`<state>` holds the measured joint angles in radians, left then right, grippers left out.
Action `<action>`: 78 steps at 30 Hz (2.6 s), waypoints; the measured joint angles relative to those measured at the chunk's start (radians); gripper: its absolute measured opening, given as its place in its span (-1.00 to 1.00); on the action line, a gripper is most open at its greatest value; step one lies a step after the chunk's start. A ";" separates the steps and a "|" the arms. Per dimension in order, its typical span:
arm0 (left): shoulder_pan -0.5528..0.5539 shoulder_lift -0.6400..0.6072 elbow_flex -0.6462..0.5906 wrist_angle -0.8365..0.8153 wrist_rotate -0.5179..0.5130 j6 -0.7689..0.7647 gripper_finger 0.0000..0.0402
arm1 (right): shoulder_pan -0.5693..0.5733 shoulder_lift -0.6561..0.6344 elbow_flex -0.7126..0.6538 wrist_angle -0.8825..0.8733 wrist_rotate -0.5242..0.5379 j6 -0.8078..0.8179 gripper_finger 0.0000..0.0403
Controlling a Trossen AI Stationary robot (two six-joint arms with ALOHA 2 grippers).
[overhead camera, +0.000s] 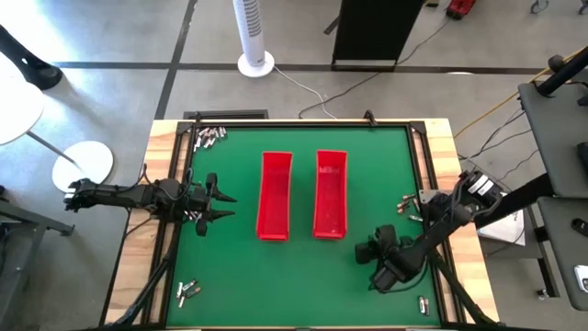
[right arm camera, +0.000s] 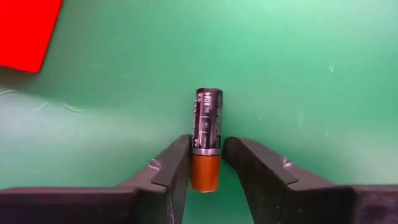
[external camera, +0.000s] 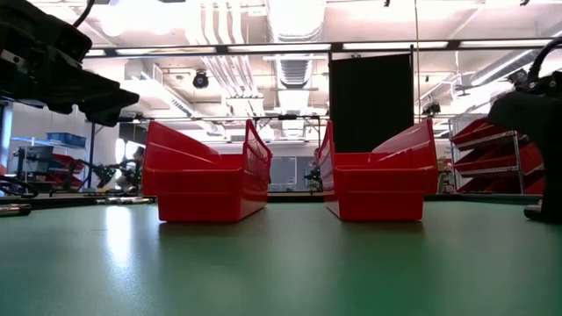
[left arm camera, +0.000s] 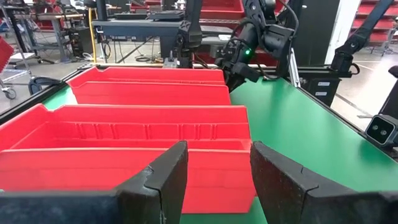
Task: Sort batteries
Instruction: Put the black battery into the right red bin
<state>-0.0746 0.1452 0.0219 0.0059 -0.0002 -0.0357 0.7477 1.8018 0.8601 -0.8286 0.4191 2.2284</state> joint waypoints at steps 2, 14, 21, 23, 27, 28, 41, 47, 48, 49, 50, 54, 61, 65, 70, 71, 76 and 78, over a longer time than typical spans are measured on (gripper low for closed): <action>0.000 0.000 0.000 0.000 0.000 0.000 -0.23 | 0.010 0.022 0.000 -0.005 0.028 -0.001 -0.44; 0.000 0.000 0.000 0.000 0.000 0.000 -0.23 | 0.022 0.045 -0.007 -0.009 0.154 -0.097 -0.62; 0.000 0.000 0.000 0.000 0.000 0.000 -0.23 | 0.020 0.046 -0.007 -0.008 0.156 -0.146 -0.68; 0.000 0.000 0.000 0.000 0.000 0.000 -0.23 | 0.019 0.040 -0.005 -0.007 0.127 -0.179 -0.74; 0.000 0.000 0.000 0.000 0.000 0.000 -0.23 | 0.016 0.011 0.015 -0.018 0.063 -0.298 -0.79; 0.000 0.000 0.000 0.000 0.000 0.000 -0.23 | 0.015 -0.001 0.028 -0.033 0.045 -0.318 -0.79; 0.000 0.000 0.000 0.000 0.000 0.000 -0.23 | 0.013 -0.191 0.327 -0.440 -0.159 -0.524 -0.78; 0.000 0.000 0.000 0.001 0.000 0.000 -0.23 | -0.042 -0.223 0.466 -0.502 -0.046 -0.660 -0.79; 0.000 0.000 0.000 0.000 0.000 0.000 -0.23 | -0.056 -0.225 0.487 -0.512 -0.007 -0.692 -0.78; 0.000 0.000 0.000 0.000 0.000 0.000 -0.23 | -0.072 -0.226 0.505 -0.516 0.027 -0.729 -0.78; 0.000 0.000 0.000 0.000 0.000 0.000 -0.23 | -0.091 -0.226 0.523 -0.518 0.060 -0.769 -0.78; 0.000 0.000 0.000 0.000 0.000 0.000 -0.23 | -0.188 -0.227 0.573 -0.490 0.143 -0.965 -0.80; 0.000 0.000 0.000 0.000 0.000 0.000 -0.23 | -0.387 -0.216 0.576 -0.229 0.095 -1.420 -0.79; 0.000 -0.001 0.000 0.000 0.000 0.000 -0.23 | -0.485 -0.181 0.574 -0.125 -0.035 -1.613 -0.80; 0.000 0.000 0.000 0.001 0.000 0.000 -0.23 | -0.551 -0.125 0.573 -0.142 -0.206 -1.750 -0.79; 0.000 0.000 0.000 0.001 0.000 0.000 -0.23 | -0.558 -0.114 0.573 -0.150 -0.233 -1.772 -0.79; 0.000 0.001 0.000 -0.001 0.000 0.000 -0.23 | -0.574 -0.071 0.573 -0.158 -0.265 -1.851 -0.79; 0.000 0.002 0.000 0.001 0.000 0.000 -0.23 | -0.577 -0.050 0.573 -0.153 -0.270 -1.877 -0.78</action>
<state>-0.0746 0.1471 0.0219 0.0066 -0.0002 -0.0357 0.1707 1.7522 1.4326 -0.9818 0.1489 0.3513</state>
